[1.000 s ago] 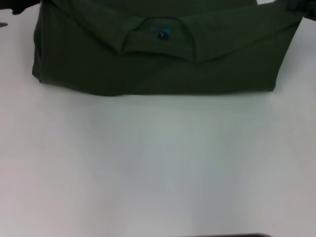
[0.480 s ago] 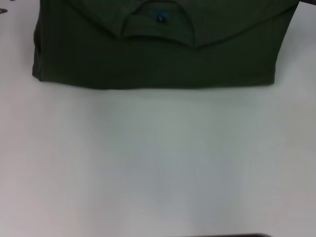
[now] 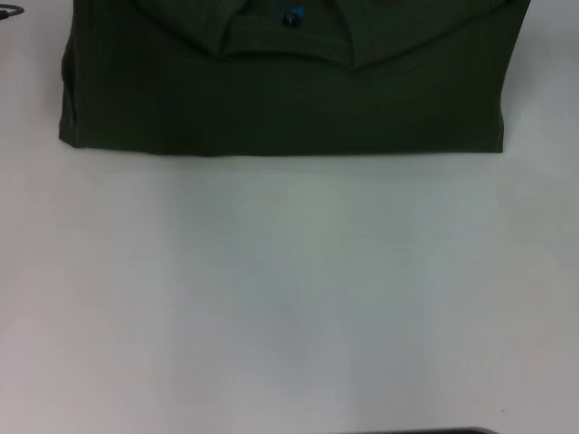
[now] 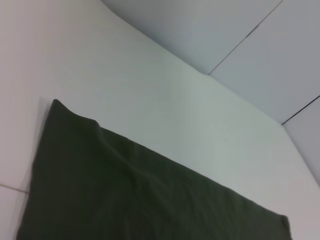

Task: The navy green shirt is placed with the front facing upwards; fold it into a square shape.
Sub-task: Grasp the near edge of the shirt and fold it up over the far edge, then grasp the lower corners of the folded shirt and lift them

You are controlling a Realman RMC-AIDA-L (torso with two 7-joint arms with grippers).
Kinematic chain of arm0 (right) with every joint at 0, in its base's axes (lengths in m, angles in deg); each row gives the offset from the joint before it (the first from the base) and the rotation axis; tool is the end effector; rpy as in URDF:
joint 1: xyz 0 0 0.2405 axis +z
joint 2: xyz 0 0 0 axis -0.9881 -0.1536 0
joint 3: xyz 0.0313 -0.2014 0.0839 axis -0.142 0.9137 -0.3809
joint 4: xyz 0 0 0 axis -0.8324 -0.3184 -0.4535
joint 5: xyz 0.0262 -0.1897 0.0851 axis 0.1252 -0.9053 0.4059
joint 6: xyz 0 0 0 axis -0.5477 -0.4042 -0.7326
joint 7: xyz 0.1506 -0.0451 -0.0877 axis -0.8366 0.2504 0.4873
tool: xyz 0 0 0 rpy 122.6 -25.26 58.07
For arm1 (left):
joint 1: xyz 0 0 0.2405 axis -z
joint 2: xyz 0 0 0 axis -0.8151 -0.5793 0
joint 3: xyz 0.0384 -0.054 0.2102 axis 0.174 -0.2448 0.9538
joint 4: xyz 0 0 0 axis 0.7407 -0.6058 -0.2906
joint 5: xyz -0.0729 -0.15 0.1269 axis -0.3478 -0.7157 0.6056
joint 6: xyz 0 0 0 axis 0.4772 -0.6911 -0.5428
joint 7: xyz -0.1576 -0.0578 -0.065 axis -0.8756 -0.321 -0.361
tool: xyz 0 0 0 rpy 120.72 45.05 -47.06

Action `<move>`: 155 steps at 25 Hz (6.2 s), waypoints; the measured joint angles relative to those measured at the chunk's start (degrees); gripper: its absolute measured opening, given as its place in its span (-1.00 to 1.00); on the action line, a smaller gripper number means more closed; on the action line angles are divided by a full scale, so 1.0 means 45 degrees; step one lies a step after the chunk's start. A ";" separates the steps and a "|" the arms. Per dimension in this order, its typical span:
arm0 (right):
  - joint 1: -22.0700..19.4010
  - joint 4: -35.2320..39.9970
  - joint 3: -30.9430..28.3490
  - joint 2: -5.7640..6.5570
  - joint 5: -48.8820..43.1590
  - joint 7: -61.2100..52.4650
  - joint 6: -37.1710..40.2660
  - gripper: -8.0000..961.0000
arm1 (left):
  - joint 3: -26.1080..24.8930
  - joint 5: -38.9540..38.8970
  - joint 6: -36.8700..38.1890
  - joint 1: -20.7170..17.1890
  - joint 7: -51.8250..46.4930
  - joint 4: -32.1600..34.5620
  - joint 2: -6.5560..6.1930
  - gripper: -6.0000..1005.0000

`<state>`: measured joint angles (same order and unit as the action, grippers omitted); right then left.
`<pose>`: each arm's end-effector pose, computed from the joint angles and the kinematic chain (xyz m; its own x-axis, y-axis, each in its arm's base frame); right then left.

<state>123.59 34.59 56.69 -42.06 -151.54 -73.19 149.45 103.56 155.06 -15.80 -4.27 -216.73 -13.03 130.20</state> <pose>0.2510 0.4387 0.0836 0.1702 -0.7064 -0.6871 -0.9843 -0.1547 -0.0847 -0.2178 0.4740 0.0547 0.1721 0.6916 0.7015 0.9851 -0.1150 -0.1282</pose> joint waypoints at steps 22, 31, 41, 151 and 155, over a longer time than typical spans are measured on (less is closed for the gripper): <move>0.0424 -0.1334 0.2242 0.0080 -0.0167 -0.0332 -0.2515 -0.76 | 0.0439 0.0088 -0.1720 0.0110 0.0558 -0.0582 0.0428 -0.65; 0.0333 -0.1234 0.2309 0.0436 -0.0815 -0.0758 -0.2547 -0.21 | 0.0600 0.0102 -0.1699 0.0006 0.0419 -0.0683 0.0357 0.04; 0.0174 -0.0078 0.2286 0.0635 -0.0792 -0.0350 0.0969 0.35 | 0.0502 0.0014 0.1143 -0.0560 0.0384 -0.0278 -0.0426 0.43; -0.1635 0.1319 0.1616 0.0877 -0.0788 -0.1220 0.4380 0.91 | 0.4052 0.2849 0.4292 -0.1335 -0.1089 0.0285 -0.1062 -0.93; -0.1488 0.1166 0.1824 0.0714 -0.1912 -0.1351 0.3708 0.91 | 0.4043 0.2865 0.4426 -0.1406 -0.1091 0.0300 -0.1132 -0.93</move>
<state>116.90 39.84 64.90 -38.84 -160.14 -79.28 166.13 121.76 167.95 4.12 -10.60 -221.64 -11.68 125.11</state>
